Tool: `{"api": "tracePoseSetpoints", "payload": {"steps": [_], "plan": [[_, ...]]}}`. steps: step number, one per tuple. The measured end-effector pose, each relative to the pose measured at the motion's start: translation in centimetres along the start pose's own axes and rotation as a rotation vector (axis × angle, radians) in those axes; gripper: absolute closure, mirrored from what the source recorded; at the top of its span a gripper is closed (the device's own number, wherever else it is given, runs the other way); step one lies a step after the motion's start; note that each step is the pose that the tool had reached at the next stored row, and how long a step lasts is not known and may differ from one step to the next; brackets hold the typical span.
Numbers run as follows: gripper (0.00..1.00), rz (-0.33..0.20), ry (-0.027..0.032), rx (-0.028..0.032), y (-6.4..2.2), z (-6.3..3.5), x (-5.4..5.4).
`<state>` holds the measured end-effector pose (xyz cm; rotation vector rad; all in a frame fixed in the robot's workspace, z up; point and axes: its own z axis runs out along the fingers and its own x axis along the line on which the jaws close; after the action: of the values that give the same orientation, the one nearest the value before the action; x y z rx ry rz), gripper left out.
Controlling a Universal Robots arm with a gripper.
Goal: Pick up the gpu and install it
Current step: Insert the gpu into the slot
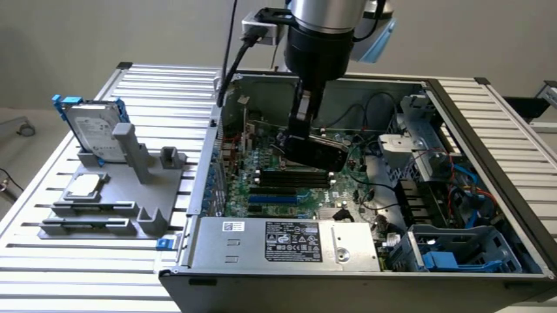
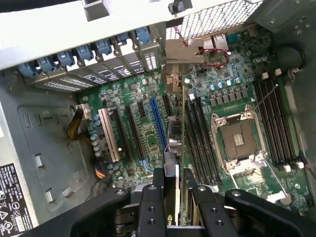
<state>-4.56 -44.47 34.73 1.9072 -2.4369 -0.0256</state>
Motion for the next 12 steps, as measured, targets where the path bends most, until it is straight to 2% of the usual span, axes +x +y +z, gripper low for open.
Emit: {"api": "tracePoseSetpoints", "payload": {"steps": [7,10,12], "plan": [[0.73,-0.127,0.0045,0.0033,-0.02,0.41,-0.01],[0.73,-0.181,0.0029,0.0043,-0.03,0.62,-0.02],[0.73,-0.209,-0.0013,0.0048,0.00,0.78,0.00]]}}
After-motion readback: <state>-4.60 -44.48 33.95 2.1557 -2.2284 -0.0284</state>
